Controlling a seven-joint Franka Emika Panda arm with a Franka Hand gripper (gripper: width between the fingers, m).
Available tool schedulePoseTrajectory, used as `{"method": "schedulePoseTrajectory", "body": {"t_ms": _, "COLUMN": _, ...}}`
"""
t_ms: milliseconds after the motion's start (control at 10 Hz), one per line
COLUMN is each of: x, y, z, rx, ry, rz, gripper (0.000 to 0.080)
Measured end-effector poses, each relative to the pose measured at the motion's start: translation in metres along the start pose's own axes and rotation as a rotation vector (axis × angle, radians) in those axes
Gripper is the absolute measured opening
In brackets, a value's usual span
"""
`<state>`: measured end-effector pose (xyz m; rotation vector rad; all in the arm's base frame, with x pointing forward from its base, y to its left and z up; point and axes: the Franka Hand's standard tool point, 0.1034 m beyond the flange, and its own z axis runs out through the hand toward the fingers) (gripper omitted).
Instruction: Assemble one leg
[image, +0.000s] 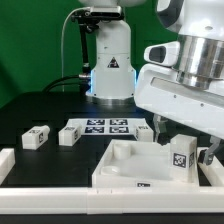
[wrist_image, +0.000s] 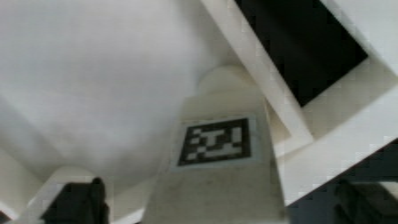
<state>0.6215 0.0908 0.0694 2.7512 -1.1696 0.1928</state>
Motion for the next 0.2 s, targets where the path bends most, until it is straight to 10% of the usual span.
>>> {"method": "schedulePoseTrajectory", "body": {"t_ms": 200, "x": 0.0, "y": 0.0, "z": 0.0, "rx": 0.0, "ry": 0.0, "rz": 0.0, "gripper": 0.0649}}
